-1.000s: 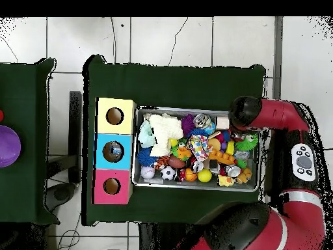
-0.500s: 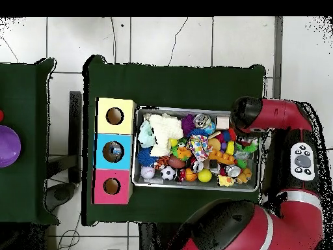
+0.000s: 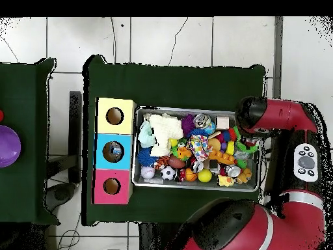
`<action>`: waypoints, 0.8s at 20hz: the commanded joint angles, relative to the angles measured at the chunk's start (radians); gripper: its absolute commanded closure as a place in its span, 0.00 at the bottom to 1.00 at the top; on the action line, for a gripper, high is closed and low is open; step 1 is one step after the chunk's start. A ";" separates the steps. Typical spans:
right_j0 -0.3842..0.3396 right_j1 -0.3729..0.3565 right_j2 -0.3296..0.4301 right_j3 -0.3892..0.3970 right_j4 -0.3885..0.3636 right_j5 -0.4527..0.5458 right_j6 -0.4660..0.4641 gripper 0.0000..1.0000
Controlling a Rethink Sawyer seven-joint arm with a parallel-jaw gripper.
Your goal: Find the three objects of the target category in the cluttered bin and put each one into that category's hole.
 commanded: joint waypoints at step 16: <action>-0.131 0.108 0.053 0.103 0.119 -0.232 0.136 1.00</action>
